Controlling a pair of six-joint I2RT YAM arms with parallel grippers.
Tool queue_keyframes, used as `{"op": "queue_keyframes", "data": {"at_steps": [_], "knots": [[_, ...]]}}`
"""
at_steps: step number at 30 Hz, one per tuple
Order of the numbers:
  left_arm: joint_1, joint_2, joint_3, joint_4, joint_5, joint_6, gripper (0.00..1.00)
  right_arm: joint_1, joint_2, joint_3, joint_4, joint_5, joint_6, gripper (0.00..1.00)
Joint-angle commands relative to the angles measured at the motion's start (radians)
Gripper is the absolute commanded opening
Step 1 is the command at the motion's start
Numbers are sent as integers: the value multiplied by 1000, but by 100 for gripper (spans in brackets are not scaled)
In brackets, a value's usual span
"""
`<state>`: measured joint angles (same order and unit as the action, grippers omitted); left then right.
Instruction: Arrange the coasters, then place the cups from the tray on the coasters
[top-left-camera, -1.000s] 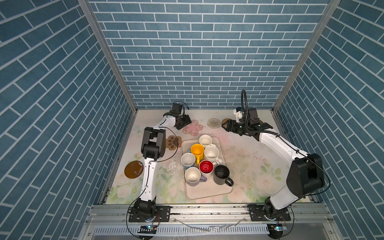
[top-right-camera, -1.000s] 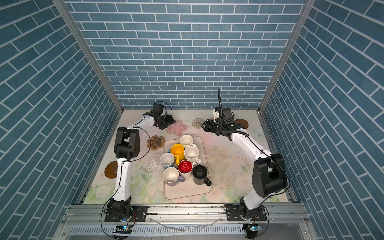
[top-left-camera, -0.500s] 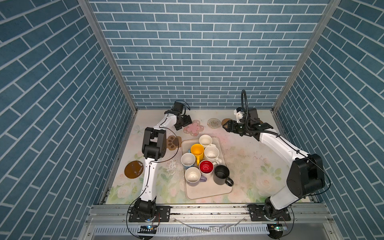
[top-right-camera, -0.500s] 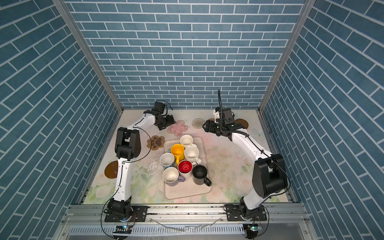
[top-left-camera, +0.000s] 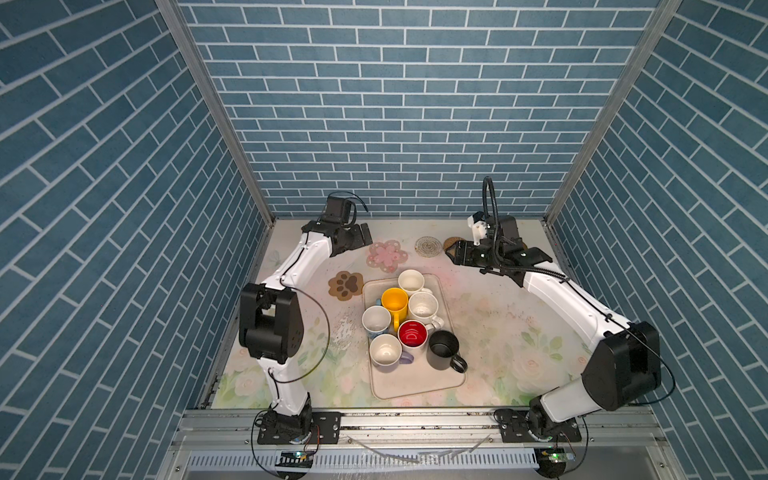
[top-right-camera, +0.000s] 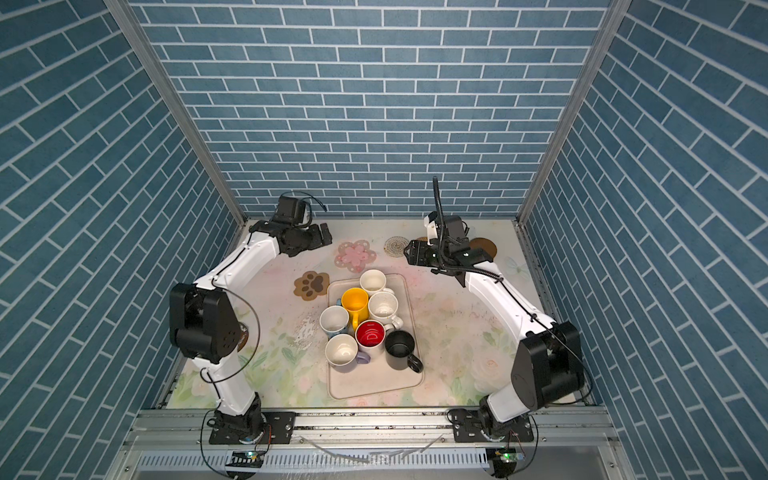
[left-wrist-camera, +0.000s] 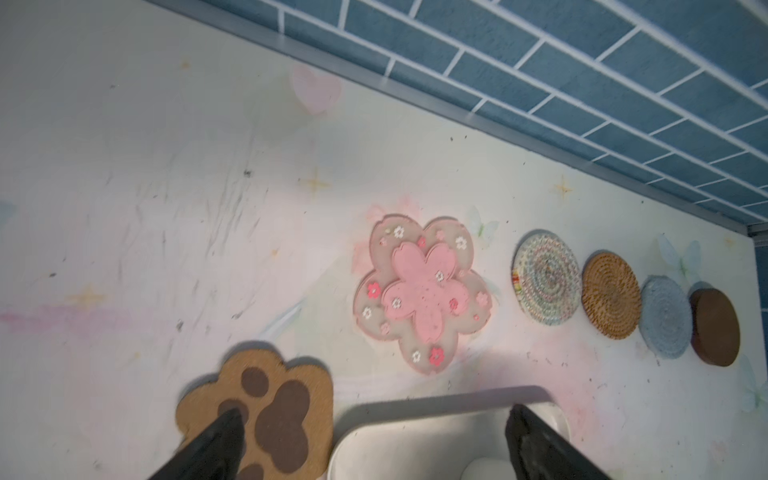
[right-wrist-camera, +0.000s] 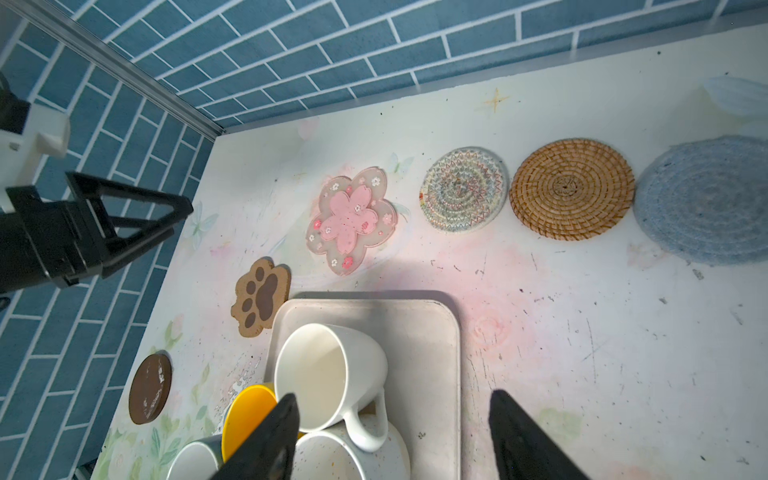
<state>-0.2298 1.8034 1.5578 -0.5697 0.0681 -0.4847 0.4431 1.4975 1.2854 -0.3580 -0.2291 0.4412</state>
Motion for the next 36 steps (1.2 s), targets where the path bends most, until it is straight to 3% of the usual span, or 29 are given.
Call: {"op": "queue_keyframes", "data": {"at_steps": [1,8,19,27,36], "knots": [[-2,-88,-121,15,-64,14,99,23,-55,-16,-19,45,-32,72],[-1,-307,-408,96,-97,-12,99,70,-127,-88,-47,80,-17,72],[-6,-491,-757,164,-159,-59,95,118,-241,-229,-45,109,23,72],[-35,-457,-830,200,-175,-66,94,130,-273,-281,-35,103,42,72],[-43,-288,-790,247,-151,-45,93,129,-275,-321,-25,117,36,72]]}}
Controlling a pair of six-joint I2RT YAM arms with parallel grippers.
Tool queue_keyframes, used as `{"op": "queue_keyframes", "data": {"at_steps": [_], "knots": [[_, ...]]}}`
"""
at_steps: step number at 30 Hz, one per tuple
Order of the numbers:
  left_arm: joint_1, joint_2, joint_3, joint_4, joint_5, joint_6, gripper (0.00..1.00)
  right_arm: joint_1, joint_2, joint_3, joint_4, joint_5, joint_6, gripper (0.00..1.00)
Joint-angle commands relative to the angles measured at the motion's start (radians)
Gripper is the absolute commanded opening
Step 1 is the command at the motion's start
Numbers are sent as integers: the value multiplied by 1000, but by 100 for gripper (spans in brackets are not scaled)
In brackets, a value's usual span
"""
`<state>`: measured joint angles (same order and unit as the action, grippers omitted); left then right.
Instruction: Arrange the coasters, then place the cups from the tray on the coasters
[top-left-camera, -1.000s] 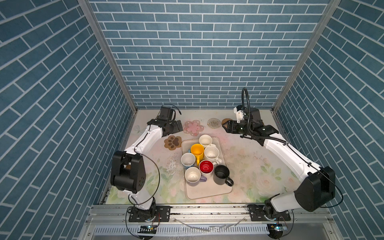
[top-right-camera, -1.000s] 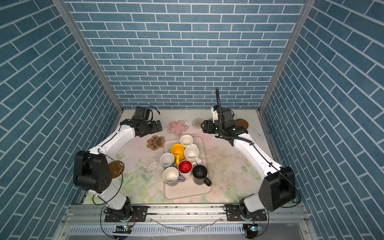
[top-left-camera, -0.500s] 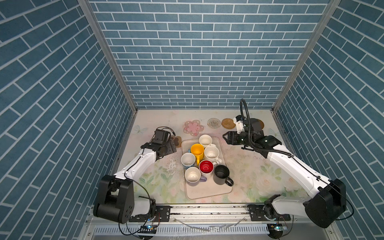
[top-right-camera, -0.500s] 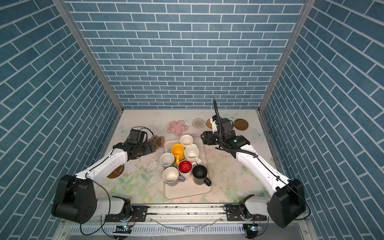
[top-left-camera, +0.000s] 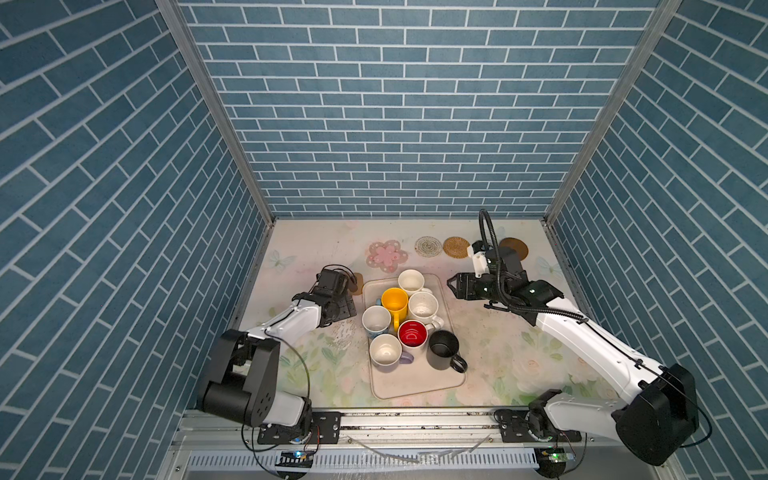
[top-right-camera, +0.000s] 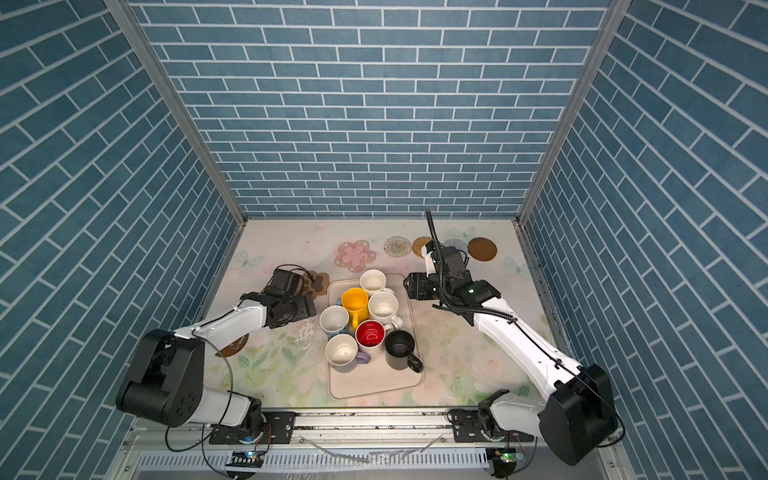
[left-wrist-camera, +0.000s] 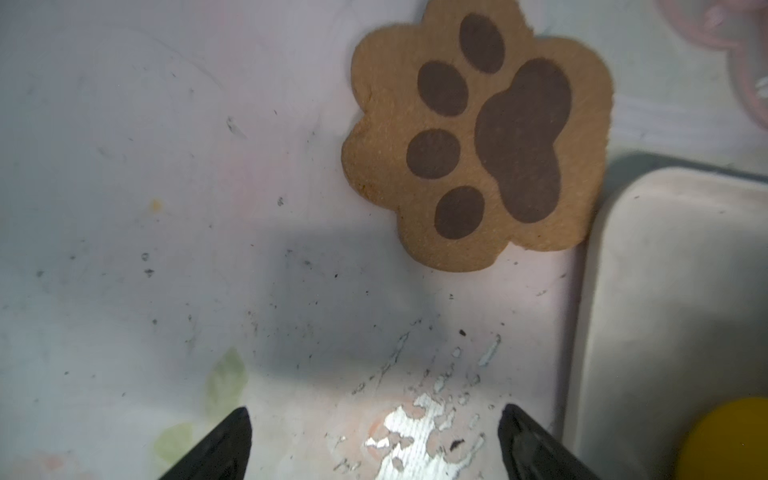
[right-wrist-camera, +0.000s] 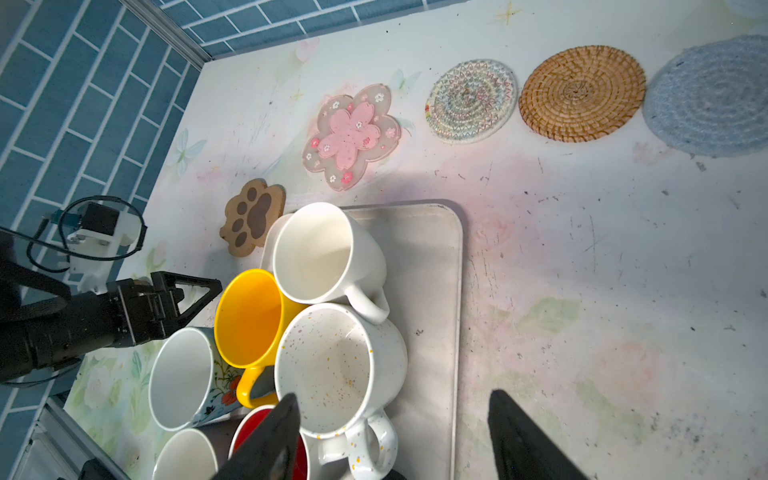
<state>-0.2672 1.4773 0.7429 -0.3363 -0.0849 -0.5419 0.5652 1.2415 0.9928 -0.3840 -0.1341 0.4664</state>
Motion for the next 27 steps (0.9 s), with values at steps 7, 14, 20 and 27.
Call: {"op": "queue_keyframes", "data": {"at_steps": [7,14,20,27], "knots": [[-6,129,91,6,-15,27,88,6,1,-28,27,24,8,72],[-6,209,158,-8,-20,34,86,6,31,-20,48,18,6,72],[-6,263,215,-11,-16,28,85,5,65,15,40,18,-15,72],[-4,324,311,-44,-18,31,85,4,107,89,18,16,-47,72]]}}
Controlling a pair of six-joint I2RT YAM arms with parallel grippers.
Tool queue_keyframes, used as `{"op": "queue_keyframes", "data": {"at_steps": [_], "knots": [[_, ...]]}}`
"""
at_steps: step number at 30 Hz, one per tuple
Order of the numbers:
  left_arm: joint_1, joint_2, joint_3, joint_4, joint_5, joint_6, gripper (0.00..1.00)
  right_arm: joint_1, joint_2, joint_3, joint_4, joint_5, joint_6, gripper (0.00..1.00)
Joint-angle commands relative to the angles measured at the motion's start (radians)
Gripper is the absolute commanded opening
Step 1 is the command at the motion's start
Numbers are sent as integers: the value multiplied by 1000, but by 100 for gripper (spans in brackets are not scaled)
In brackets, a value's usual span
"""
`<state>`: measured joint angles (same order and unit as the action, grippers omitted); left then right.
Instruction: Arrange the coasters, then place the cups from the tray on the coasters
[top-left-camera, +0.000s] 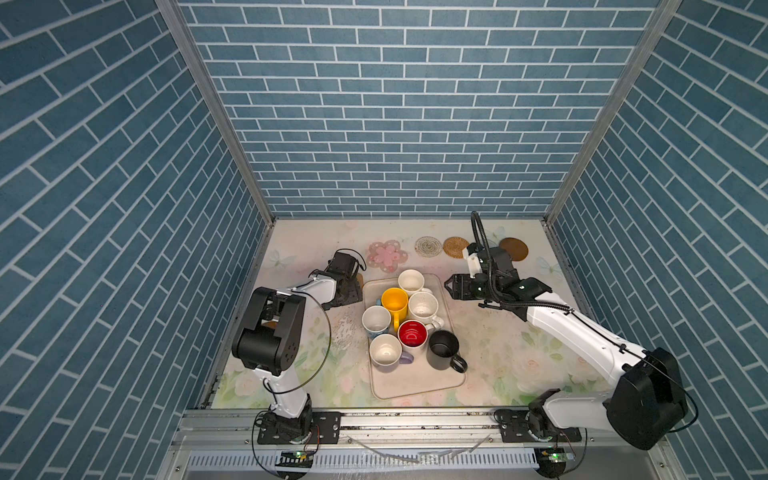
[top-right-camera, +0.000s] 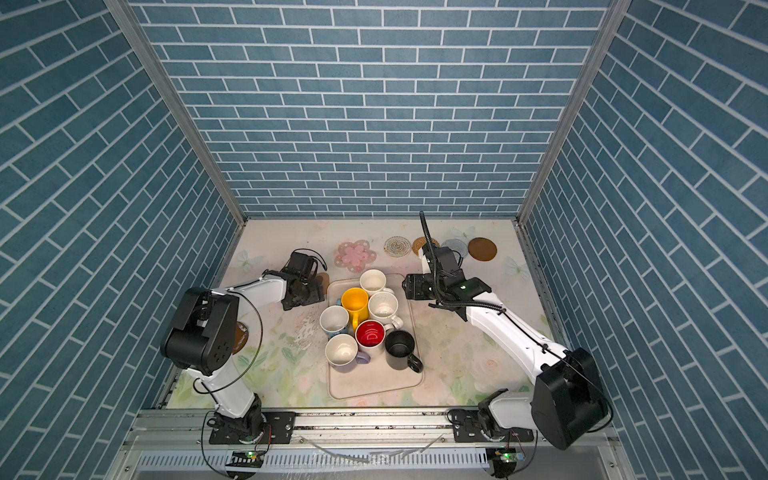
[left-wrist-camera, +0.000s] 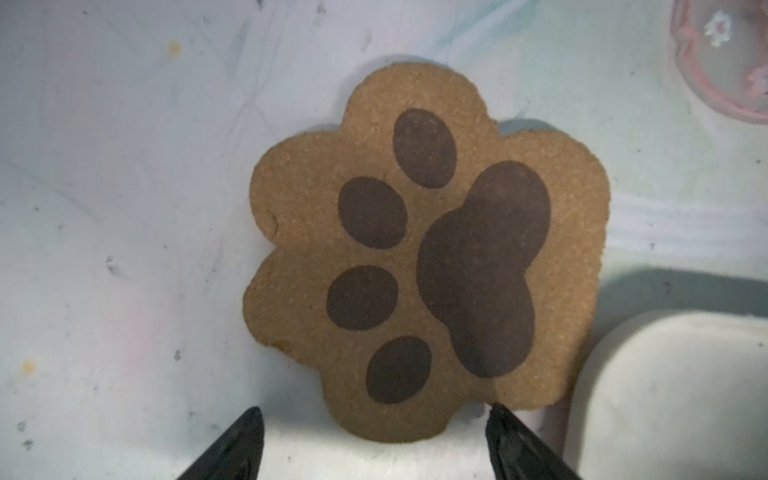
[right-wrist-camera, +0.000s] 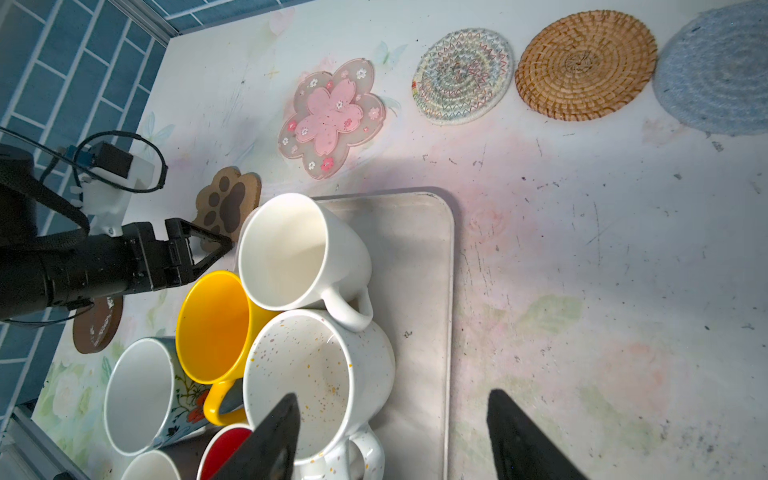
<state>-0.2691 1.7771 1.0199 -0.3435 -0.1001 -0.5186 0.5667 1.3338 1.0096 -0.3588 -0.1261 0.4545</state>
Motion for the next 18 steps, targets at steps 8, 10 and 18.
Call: {"op": "queue_keyframes", "data": {"at_steps": [8,10,18], "knots": [[18,104,127,-60,14,7,84,-1,66,150,-12,-4,-52,72],[29,123,149,-66,23,6,83,-4,79,167,-13,-8,-55,72],[68,193,255,-105,45,8,83,-23,136,235,-14,-20,-63,72]]}}
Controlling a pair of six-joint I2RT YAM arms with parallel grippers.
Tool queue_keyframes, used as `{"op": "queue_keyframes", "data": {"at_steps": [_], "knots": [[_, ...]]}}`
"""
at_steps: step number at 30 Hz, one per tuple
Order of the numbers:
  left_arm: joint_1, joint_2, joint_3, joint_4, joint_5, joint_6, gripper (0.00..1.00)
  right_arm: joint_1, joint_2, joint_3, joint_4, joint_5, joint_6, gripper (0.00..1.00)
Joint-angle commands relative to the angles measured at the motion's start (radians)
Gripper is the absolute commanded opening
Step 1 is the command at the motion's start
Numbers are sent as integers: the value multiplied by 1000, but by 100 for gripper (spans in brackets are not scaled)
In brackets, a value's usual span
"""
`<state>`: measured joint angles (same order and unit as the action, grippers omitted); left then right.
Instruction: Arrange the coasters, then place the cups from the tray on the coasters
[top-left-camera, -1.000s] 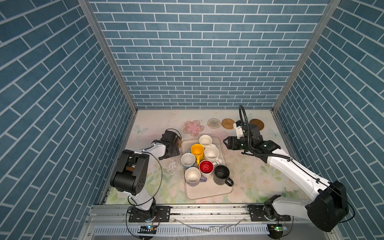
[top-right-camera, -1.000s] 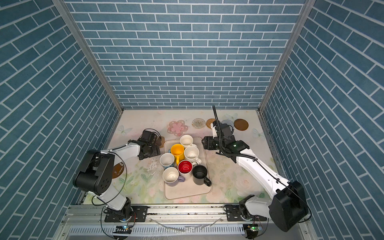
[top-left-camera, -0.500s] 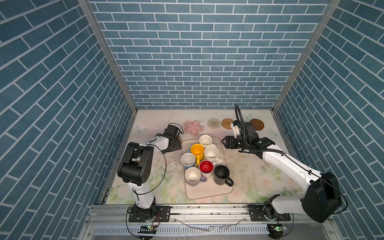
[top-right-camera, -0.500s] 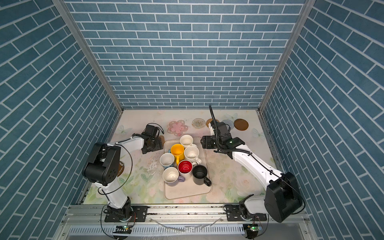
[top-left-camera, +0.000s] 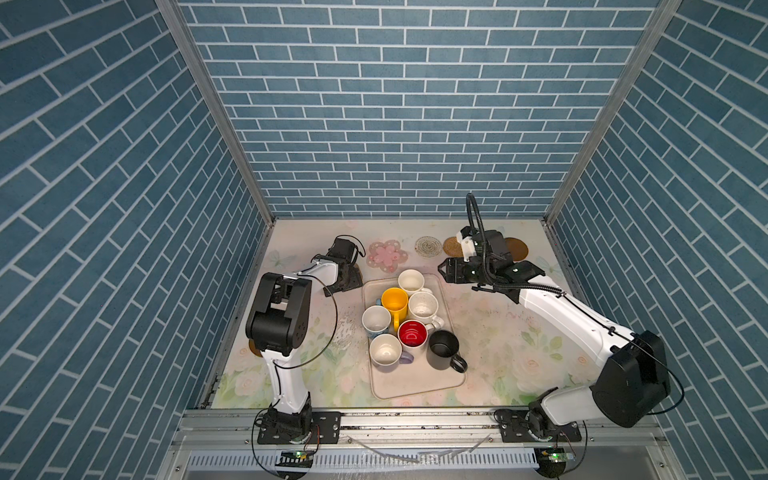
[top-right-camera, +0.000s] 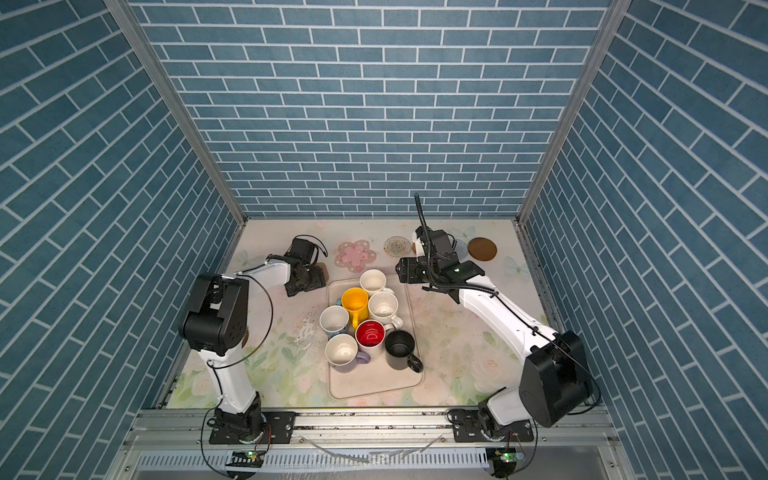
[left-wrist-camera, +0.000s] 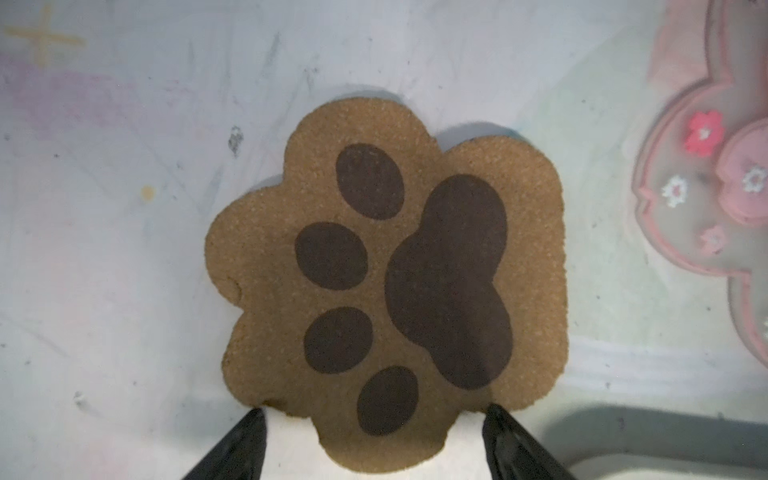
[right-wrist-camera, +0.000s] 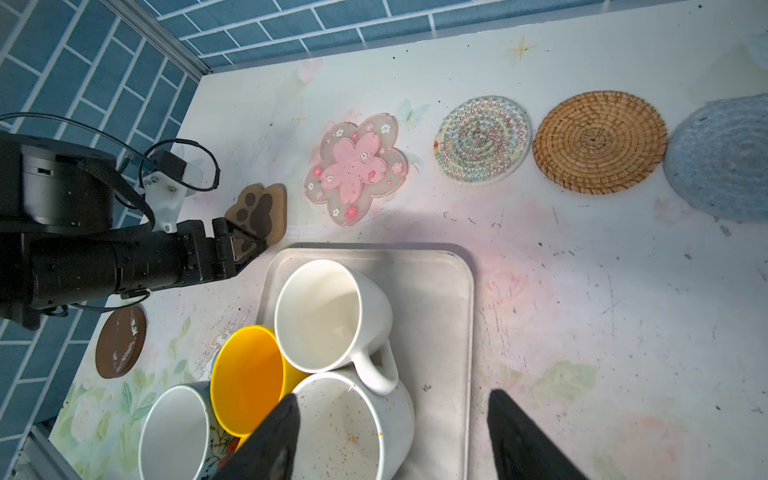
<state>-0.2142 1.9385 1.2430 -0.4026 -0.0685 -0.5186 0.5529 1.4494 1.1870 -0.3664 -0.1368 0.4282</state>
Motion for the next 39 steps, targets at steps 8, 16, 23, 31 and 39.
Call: {"op": "queue_keyframes", "data": {"at_steps": [8,16,23,31,39], "knots": [[24,118,173,-112,23,30,83,-42,91,122,-3,-45,-36,72],[38,186,297,-167,36,53,83,-73,156,183,3,-80,-32,72],[42,239,395,-210,47,61,83,-100,193,211,15,-104,-28,72],[42,225,469,-264,53,66,87,-129,191,219,16,-122,-26,72],[42,70,475,-299,43,61,91,-139,115,195,7,-116,-24,72]]}}
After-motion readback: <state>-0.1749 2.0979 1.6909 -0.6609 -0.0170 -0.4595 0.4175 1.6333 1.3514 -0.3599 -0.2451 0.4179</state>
